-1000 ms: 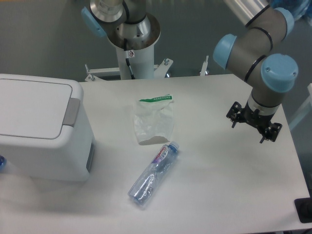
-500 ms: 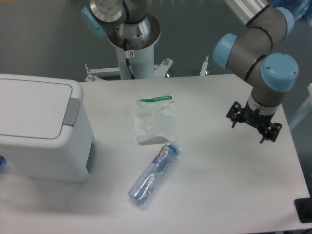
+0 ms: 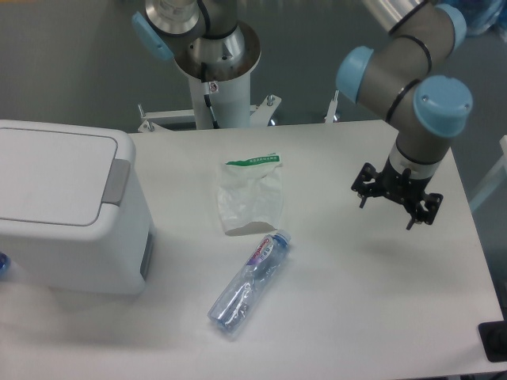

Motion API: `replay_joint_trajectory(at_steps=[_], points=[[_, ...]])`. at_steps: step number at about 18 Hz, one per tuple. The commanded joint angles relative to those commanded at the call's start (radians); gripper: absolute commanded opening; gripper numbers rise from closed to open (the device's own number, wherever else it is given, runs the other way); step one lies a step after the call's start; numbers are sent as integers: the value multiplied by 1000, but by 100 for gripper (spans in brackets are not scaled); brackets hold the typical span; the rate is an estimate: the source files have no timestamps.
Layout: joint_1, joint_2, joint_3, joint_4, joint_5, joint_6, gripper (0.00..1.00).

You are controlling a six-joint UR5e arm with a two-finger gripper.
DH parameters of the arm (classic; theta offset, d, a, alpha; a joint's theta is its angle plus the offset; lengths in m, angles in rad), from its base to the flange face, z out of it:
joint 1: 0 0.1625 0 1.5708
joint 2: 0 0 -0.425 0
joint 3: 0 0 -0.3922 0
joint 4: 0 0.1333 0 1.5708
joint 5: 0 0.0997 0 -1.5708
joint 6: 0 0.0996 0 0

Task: Open the trash can
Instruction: 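Move the open gripper across the table toward the white trash can lid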

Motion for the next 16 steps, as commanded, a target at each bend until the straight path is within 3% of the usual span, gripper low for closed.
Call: replay_joint_trajectory(at_steps=[2, 4, 9, 12, 16], points=[[-25, 5, 6, -3, -27, -9, 100], [-54, 46, 5, -24, -54, -57, 100], [-175, 64, 15, -100, -61, -146, 100], [-232, 77, 15, -115, -92, -198, 100], [-261, 106, 14, -143, -182, -279, 100]])
